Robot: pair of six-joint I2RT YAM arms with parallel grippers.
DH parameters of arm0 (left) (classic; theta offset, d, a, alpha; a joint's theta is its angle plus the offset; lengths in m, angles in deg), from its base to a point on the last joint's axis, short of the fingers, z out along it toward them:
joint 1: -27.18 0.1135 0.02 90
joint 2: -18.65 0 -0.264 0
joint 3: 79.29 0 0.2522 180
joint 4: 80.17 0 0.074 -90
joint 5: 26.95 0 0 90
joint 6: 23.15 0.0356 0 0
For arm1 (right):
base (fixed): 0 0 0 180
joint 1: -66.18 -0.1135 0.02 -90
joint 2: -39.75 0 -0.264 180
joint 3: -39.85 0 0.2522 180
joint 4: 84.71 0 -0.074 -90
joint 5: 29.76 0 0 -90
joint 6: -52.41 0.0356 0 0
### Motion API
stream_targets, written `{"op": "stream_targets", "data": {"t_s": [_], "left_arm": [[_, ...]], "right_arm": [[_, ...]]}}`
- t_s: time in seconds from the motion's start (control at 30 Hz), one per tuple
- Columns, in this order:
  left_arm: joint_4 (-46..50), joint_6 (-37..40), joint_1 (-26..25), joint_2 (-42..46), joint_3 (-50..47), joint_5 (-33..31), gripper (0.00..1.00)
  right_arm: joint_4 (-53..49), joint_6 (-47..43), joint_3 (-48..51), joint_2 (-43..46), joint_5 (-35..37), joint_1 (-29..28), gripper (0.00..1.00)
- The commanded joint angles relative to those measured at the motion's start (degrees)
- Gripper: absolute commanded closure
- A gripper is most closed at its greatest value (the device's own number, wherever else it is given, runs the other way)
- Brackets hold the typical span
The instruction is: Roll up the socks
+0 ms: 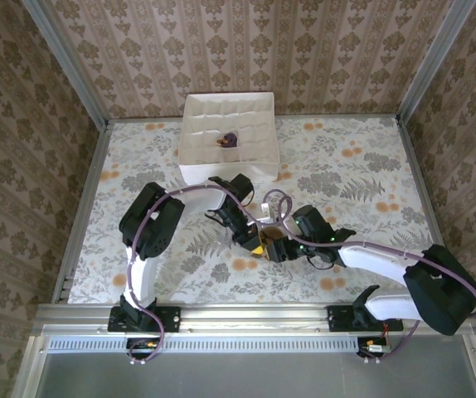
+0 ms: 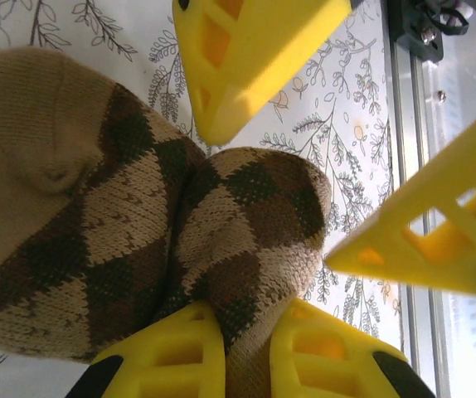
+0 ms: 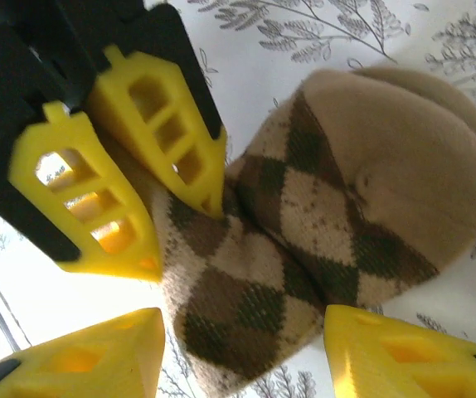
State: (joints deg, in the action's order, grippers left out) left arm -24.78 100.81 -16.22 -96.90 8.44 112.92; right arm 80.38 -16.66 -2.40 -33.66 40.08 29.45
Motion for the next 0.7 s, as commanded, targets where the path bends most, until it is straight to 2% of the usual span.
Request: {"op": "stream_targets", "data": {"t_s": [0.0,0.07,0.17,0.3,0.4,0.67], "left_arm": [[1.9,-2.5,0.4,-1.8,0.7,0.8,1.0],[1.2,-2.8,0.3,-2.0,0.5,1.0,1.0],[0.3,-2.8,0.3,-2.0,0.2,1.2,1.0],[-3.3,-2.4,0.3,-0.4,-2.2,0.9,0.99],[-10.2,-3.0,0.3,3.2,-6.8,0.3,0.93],[-30.6,-3.0,0.7,14.9,-21.0,-4.4,0.79]], "right_arm": [[1.6,-2.2,-2.1,-1.8,-2.2,-0.9,0.46],[1.6,-2.4,-2.4,-2.8,-2.2,-1.2,0.47],[1.0,-2.1,-3.2,-5.4,-1.9,-1.3,0.54],[-3.3,0.2,-5.7,-10.9,1.6,-1.3,0.78],[-9.5,3.9,-7.9,-14.4,6.7,-1.1,0.89],[-12.8,11.4,-5.0,-13.8,12.6,-1.1,0.98]]}}
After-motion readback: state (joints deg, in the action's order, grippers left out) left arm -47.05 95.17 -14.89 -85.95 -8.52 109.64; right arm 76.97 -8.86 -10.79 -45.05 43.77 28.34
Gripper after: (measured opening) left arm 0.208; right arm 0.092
